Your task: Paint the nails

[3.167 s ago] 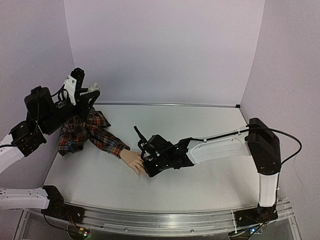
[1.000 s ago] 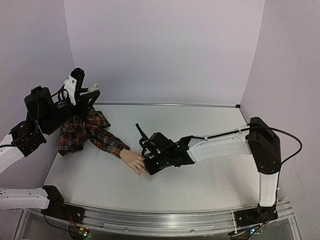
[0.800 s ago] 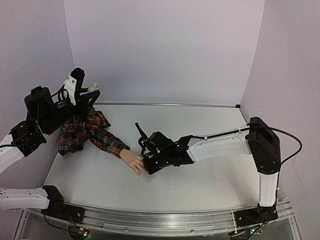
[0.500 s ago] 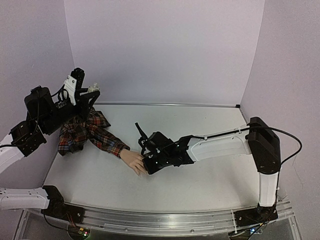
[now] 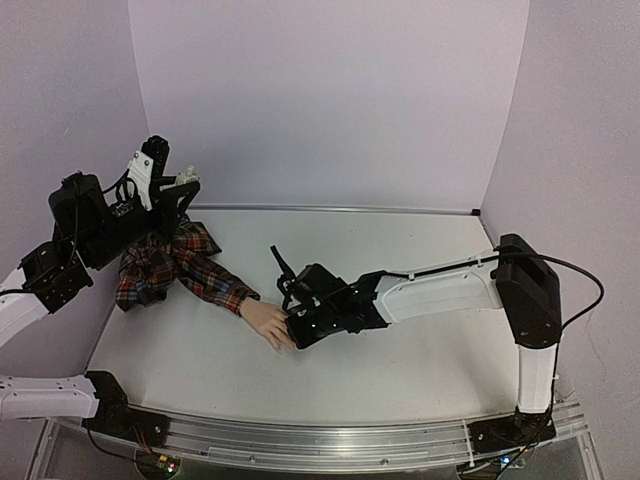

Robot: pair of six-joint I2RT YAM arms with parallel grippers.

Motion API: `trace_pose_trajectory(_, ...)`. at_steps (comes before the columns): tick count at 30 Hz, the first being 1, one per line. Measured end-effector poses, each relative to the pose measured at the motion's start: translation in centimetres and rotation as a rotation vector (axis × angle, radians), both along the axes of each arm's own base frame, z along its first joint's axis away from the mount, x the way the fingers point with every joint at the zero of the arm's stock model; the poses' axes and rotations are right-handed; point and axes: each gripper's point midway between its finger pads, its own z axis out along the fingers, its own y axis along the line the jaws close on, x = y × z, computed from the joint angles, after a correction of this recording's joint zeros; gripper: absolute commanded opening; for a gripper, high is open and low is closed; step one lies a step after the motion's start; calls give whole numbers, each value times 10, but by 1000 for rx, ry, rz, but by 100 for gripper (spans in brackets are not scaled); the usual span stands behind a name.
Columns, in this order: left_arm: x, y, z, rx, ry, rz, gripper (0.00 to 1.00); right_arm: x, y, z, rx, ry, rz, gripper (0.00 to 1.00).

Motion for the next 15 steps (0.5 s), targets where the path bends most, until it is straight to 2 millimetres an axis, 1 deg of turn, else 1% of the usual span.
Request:
trace_pose_trajectory(9,0,0,0,0,0,0,0,0,-1,-2,-5,2,1,0)
trace_pose_trajectory(15,0,0,0,0,0,0,0,-1,-2,-15,-27,13,0,0)
